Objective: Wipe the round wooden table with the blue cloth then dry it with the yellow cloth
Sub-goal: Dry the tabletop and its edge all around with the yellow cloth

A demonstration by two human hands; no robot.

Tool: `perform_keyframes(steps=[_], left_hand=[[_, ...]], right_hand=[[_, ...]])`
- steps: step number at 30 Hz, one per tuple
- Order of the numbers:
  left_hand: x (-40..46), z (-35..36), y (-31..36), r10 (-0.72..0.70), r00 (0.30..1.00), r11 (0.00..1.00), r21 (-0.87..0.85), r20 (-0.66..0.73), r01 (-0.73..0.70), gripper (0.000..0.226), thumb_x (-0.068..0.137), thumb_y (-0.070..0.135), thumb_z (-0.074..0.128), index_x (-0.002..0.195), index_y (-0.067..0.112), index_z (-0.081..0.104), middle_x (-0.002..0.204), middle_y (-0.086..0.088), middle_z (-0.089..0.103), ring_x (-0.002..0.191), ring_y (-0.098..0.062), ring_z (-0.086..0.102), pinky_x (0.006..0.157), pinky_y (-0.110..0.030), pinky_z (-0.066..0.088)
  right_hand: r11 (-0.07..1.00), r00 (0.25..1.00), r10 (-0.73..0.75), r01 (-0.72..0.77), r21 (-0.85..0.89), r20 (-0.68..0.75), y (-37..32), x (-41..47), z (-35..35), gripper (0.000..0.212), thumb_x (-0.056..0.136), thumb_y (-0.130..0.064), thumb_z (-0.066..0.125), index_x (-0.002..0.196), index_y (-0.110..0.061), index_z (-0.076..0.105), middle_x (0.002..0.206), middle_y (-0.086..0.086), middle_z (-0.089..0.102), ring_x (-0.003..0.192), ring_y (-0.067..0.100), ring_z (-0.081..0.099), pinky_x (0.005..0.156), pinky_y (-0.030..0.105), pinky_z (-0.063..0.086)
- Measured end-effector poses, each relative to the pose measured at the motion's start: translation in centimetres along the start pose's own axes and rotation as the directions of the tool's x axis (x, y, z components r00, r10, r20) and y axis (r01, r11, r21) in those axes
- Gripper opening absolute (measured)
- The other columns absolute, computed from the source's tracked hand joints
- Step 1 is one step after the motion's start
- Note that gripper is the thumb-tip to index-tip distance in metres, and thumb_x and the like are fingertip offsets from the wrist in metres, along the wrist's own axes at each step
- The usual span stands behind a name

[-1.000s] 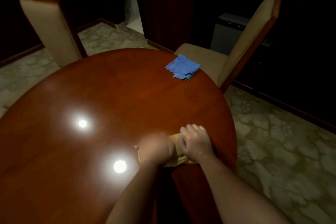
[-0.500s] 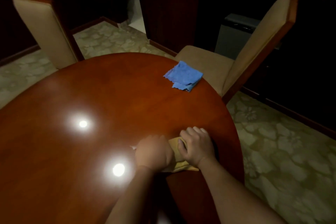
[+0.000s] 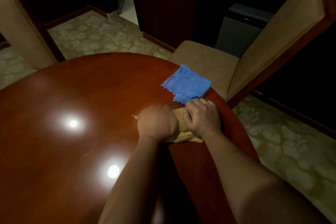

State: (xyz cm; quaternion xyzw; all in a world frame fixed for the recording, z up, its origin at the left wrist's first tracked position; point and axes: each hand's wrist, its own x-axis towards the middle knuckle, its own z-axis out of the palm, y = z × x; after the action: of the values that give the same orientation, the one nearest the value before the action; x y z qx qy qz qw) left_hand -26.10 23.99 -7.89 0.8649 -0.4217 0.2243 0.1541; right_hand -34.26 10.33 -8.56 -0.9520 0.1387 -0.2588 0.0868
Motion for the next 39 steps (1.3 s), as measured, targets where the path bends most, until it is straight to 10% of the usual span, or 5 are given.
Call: perform_keyframes(steps=[23, 39], left_hand=[[-7.5, -5.6, 6.5, 0.066, 0.988, 0.996, -0.069, 0.137, -0.057, 0.031, 0.076, 0.034, 0.039, 0.054, 0.014, 0.048, 0.047, -0.004, 0.048, 0.037, -0.024, 0.044, 0.044, -0.022, 0.025], [-31.9, -23.0, -2.0, -0.298, 0.883, 0.949, 0.210, 0.364, 0.234, 0.026, 0.071, 0.033, 0.041, 0.056, 0.015, 0.053, 0.048, -0.003, 0.051, 0.039, -0.025, 0.050, 0.037, -0.024, 0.035]], right_hand=[[0.975, 0.980, 0.197, -0.196, -0.103, -0.008, -2.7, -11.9, -5.8, 0.034, 0.081, -0.034, 0.039, 0.060, -0.012, 0.053, 0.056, 0.007, 0.054, 0.053, 0.029, 0.054, 0.053, 0.032, 0.040], [0.988, 0.954, -0.071, 0.027, 0.152, 0.291, -26.8, -24.0, -9.1, 0.025, 0.069, -0.037, 0.047, 0.057, -0.017, 0.056, 0.059, 0.003, 0.054, 0.056, 0.025, 0.052, 0.054, 0.033, 0.035]])
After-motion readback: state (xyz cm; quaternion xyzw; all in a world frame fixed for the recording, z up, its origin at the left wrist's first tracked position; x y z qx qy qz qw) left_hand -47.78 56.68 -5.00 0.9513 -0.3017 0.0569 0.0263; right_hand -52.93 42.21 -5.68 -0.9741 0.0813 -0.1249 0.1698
